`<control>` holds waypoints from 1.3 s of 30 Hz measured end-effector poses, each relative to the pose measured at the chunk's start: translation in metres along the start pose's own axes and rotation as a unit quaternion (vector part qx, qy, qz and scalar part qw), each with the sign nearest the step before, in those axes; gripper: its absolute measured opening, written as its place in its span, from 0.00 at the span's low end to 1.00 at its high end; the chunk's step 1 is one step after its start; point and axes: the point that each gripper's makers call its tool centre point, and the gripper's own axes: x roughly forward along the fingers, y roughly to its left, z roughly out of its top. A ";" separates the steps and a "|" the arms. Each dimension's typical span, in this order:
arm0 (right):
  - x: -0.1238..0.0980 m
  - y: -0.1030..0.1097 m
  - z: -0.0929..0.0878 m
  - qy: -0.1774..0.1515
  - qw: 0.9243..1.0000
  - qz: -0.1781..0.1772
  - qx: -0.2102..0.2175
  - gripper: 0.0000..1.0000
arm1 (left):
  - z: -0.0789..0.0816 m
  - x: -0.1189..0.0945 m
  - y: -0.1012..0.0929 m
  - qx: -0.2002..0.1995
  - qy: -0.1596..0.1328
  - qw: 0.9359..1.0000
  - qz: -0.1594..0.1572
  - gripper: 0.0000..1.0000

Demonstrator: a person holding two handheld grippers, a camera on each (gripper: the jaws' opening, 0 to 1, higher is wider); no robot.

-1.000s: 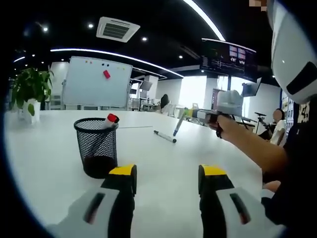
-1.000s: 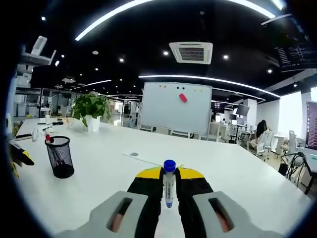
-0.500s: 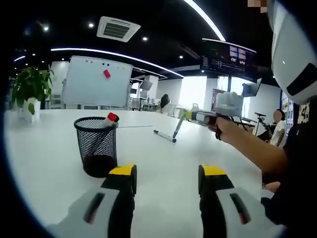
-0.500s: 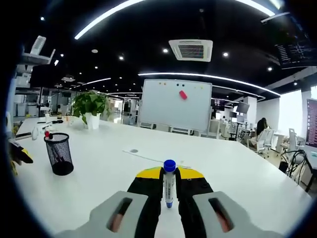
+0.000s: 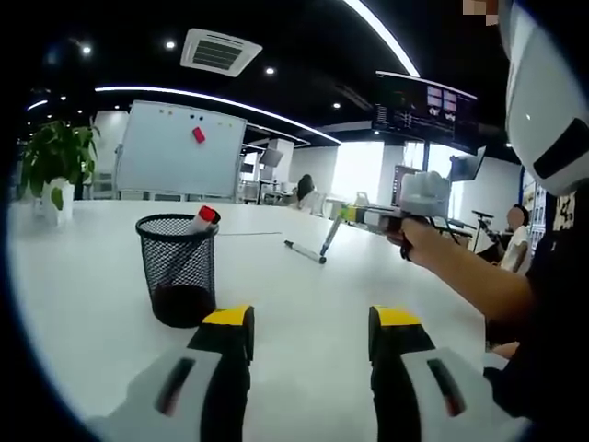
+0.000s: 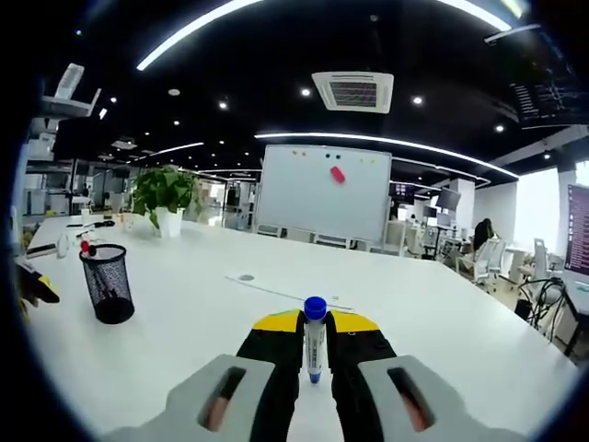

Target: Pick up the whiteboard markers from the pen holder and place them facing the whiteboard neatly

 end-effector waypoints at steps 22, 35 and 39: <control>-0.002 0.001 -0.016 0.020 1.000 -0.013 0.009 0.13 | 0.000 0.000 -0.002 0.001 0.000 1.000 -0.005 0.51; -0.001 0.000 -0.022 0.032 0.999 -0.018 0.017 0.13 | -0.003 0.000 -0.002 0.000 0.004 1.000 -0.004 0.51; -0.001 -0.001 -0.026 0.040 0.999 -0.021 0.019 0.13 | -0.002 0.000 -0.002 0.000 0.004 1.000 -0.004 0.51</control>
